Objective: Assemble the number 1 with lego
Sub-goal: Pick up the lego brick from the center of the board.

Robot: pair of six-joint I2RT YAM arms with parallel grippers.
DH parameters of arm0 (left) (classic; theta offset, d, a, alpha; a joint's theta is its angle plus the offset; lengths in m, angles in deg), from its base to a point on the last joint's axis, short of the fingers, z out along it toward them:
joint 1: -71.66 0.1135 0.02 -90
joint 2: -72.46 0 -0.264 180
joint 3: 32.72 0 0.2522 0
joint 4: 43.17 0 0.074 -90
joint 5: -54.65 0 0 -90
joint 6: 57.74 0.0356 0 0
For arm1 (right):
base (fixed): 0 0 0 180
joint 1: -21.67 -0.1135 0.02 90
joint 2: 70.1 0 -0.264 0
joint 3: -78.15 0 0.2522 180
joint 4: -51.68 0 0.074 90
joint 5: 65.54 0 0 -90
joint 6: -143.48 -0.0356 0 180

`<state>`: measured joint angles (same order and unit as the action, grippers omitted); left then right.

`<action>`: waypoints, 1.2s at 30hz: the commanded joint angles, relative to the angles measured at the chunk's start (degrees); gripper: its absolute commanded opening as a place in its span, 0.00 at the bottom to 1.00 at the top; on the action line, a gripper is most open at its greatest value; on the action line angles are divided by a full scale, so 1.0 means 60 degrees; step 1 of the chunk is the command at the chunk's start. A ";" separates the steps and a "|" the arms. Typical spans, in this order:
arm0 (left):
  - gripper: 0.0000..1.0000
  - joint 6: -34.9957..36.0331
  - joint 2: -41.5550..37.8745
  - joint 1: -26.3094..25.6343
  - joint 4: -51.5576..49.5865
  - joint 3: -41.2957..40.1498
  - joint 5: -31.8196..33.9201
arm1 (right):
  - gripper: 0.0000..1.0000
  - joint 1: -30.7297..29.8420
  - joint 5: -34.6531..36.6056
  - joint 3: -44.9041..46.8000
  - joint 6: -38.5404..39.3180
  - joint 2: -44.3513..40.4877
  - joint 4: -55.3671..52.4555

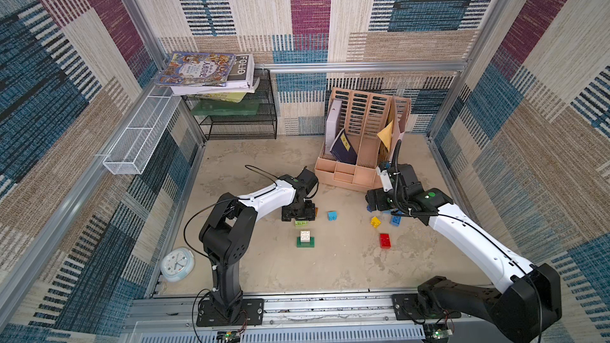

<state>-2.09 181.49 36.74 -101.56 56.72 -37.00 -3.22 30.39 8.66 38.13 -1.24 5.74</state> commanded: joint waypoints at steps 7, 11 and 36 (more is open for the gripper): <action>0.64 -0.0108 0.0331 -0.0025 -0.0360 0.0145 -0.0048 | 0.91 0.0148 -0.0110 -0.0018 0.0190 -0.0012 0.0175; 0.62 -0.0146 0.0344 -0.0024 -0.0353 0.0116 -0.0045 | 0.90 0.0207 -0.0125 -0.0007 0.0187 -0.0021 0.0188; 0.48 -0.0944 -0.3854 0.1258 0.1618 -0.1009 -0.2461 | 0.85 0.0297 -0.3049 0.0680 0.2558 -0.1571 0.3692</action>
<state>-5.32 161.54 42.91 -97.21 51.81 -44.06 -1.23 21.10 11.96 47.59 -9.54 19.16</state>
